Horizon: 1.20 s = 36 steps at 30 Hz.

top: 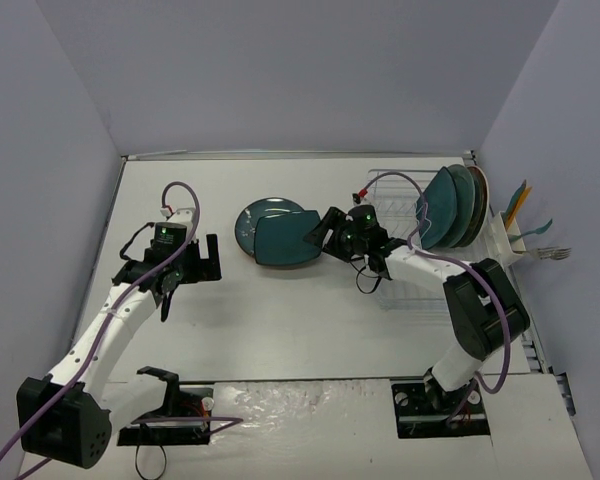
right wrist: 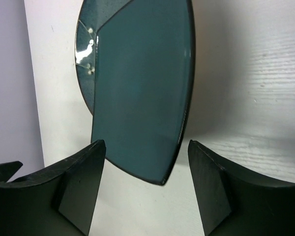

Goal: Load the plates into the dish rack

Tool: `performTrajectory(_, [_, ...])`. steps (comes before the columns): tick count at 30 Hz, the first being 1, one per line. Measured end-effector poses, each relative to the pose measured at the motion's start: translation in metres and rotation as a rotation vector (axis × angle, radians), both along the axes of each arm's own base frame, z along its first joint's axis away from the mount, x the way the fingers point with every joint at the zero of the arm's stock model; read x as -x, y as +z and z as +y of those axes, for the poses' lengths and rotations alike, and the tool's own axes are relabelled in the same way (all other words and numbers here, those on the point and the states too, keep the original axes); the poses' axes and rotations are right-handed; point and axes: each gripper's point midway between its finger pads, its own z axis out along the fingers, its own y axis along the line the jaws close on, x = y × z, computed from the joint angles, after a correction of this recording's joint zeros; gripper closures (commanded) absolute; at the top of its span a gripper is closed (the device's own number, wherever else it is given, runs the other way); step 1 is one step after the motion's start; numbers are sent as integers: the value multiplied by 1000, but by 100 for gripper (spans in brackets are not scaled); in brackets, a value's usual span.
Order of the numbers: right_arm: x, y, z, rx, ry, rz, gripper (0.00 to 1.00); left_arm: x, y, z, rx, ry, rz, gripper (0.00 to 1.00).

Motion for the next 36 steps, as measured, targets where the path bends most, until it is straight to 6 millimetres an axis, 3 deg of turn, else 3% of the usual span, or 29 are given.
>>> performTrajectory(10, [-20, -24, 13, 14, 10, 38, 36, 0, 1, 1, -2, 3, -4, 3])
performTrajectory(17, [-25, -34, 14, 9, 16, 48, 50, 1, 1, 1, -3, 4, -7, 3])
performTrajectory(22, [-29, -44, 14, 0, 17, 56, 53, 2, 0, 2, -4, 4, -2, 3])
performTrajectory(36, [-34, -40, 18, -36, 26, 33, 70, 3, -2, -3, 20, -1, 8, 3])
